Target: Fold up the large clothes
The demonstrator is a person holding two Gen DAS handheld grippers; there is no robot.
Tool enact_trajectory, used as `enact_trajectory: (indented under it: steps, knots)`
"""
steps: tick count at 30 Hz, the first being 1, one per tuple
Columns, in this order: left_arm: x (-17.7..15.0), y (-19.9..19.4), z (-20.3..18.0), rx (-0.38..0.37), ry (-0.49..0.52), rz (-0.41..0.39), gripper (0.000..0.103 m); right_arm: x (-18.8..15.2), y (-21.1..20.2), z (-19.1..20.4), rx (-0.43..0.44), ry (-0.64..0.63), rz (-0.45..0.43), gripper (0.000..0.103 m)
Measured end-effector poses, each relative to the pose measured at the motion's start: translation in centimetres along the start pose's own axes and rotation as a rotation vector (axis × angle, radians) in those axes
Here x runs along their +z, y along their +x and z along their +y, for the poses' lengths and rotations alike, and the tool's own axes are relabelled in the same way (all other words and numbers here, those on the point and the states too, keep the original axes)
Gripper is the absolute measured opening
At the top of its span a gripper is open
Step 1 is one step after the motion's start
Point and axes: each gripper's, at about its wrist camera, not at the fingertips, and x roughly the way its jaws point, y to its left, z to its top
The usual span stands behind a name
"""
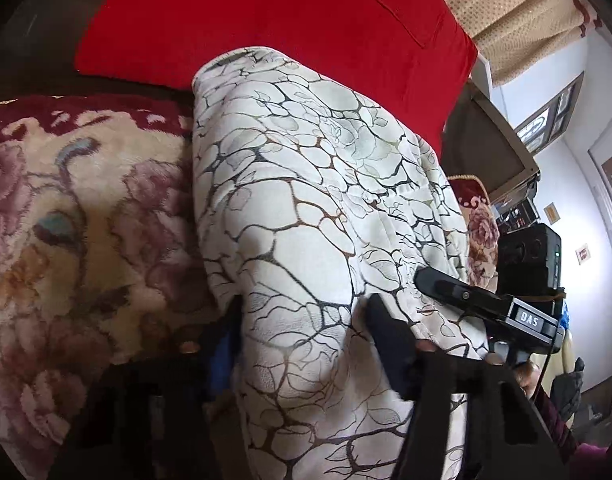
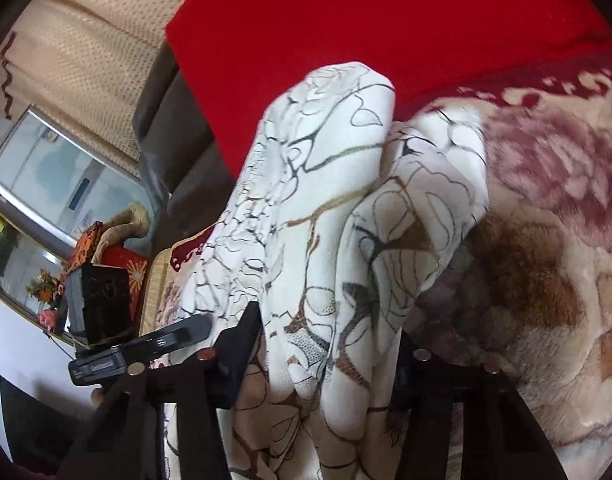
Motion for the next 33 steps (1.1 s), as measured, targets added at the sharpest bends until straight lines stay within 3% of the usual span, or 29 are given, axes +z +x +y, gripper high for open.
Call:
enact_trajectory:
  steps: [3, 10, 16, 19, 20, 21, 23, 24, 28, 33]
  knots:
    - [0.1, -1.0, -0.1, -0.010, 0.001, -0.025, 0.044, 0.4, -0.1, 2.0, -0.002, -0.036, -0.010, 0.052]
    - [-0.4, -4.9, -0.9, 0.038, 0.032, -0.108, 0.041, 1.0, -0.1, 7.0, 0.011, -0.134, -0.022, 0.051]
    - [-1.9, -10.9, -1.2, 0.162, 0.072, -0.224, 0.041, 1.0, 0.9, 11.0, 0.109, -0.200, -0.042, 0.050]
    - [-2.7, -10.7, -0.3, 0.249, 0.056, -0.181, 0.043, 0.1, 2.8, 11.4, 0.131, -0.199, -0.027, 0.049]
    - [-2.9, -9.8, 0.5, 0.276, 0.027, -0.144, 0.046, -0.4, 4.0, 10.5, 0.122, -0.172, -0.001, 0.050]
    - [-3.2, -8.2, 1.7, 0.331, -0.011, -0.089, 0.059, -0.8, 5.2, 9.7, 0.100, -0.143, 0.028, 0.050]
    - [-3.7, -6.8, 2.4, 0.380, -0.008, -0.066, 0.064, -2.0, 7.9, 7.3, -0.008, -0.084, 0.098, 0.059]
    - [-3.8, -6.8, 2.1, 0.385, 0.001, -0.077, 0.065, -2.3, 8.2, 6.7, -0.019, -0.066, 0.104, 0.061]
    - [-4.2, -7.8, 0.5, 0.404, 0.022, -0.104, 0.067, -1.5, 6.3, 6.7, -0.044, -0.019, 0.090, 0.067]
    - [-4.9, -10.3, -2.3, 0.476, 0.064, -0.181, 0.067, -1.8, 0.8, 10.0, -0.221, -0.191, -0.016, 0.067]
